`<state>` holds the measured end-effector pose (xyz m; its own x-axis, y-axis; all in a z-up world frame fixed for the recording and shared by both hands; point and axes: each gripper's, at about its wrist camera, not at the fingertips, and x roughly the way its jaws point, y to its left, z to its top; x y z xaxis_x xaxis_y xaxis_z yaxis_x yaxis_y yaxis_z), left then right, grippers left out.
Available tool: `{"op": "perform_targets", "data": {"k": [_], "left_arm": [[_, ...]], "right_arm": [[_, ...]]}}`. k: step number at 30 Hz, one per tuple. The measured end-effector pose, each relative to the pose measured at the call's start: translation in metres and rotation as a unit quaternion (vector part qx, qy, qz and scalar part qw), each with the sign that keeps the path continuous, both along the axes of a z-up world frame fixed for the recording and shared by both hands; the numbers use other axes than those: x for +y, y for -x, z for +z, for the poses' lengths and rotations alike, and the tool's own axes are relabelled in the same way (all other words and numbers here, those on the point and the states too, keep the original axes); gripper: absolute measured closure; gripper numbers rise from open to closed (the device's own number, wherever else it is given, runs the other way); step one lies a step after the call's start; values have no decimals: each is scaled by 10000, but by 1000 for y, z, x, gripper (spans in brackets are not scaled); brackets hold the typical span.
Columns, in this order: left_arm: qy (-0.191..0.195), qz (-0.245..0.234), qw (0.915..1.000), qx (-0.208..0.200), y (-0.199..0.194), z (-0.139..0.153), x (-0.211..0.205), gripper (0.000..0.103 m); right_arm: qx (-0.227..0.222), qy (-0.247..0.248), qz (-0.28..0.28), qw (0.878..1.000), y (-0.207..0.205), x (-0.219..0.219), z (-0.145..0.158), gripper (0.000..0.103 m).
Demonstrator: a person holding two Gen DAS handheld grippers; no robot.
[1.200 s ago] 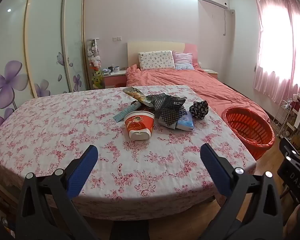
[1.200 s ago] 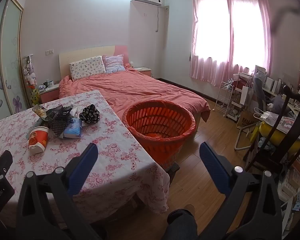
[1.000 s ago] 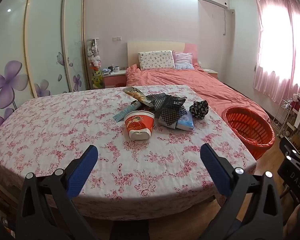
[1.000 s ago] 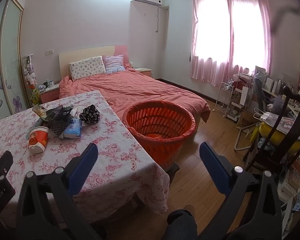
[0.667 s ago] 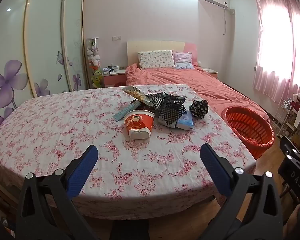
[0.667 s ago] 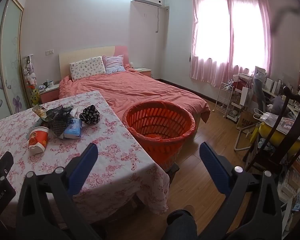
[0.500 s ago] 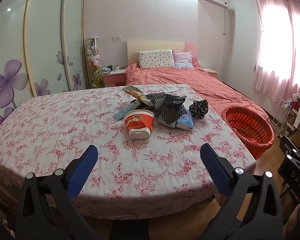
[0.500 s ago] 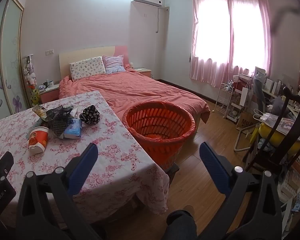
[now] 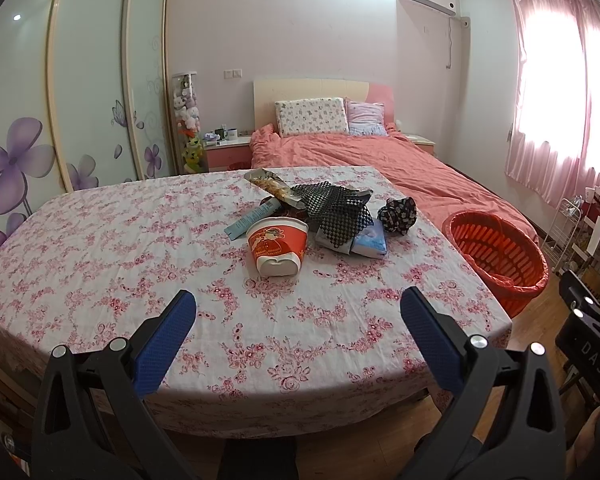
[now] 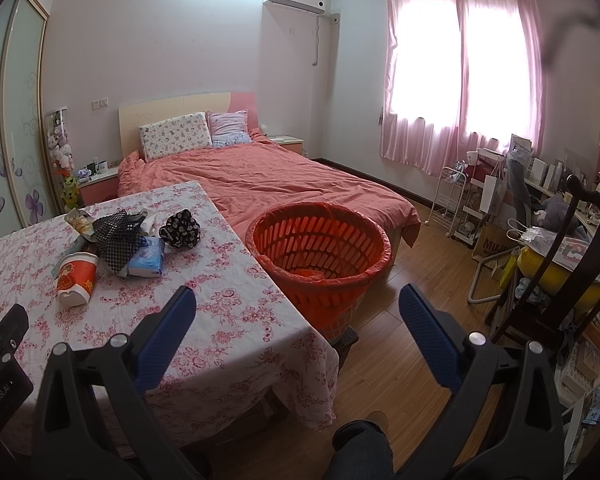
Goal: Collect trash
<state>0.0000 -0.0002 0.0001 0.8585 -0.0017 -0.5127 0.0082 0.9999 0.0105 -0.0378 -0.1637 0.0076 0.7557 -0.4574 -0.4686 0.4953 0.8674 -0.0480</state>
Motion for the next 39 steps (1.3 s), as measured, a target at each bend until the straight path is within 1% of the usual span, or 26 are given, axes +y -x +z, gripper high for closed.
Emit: {"op": "perform_targets", "data": {"k": [25,27,39], "left_arm": [[1,4,10000,21,5,0,-3,2],[12,-5,10000,28,-1,0,0,2],[16,-6,10000,39,-1,0,1,2]], "right_arm": [[11,12,1,10000,-2,1,-1,4],[14,10,1,10000,-2,1,-1,4],[17,17,3,10000,-4,2,-1,4]]}}
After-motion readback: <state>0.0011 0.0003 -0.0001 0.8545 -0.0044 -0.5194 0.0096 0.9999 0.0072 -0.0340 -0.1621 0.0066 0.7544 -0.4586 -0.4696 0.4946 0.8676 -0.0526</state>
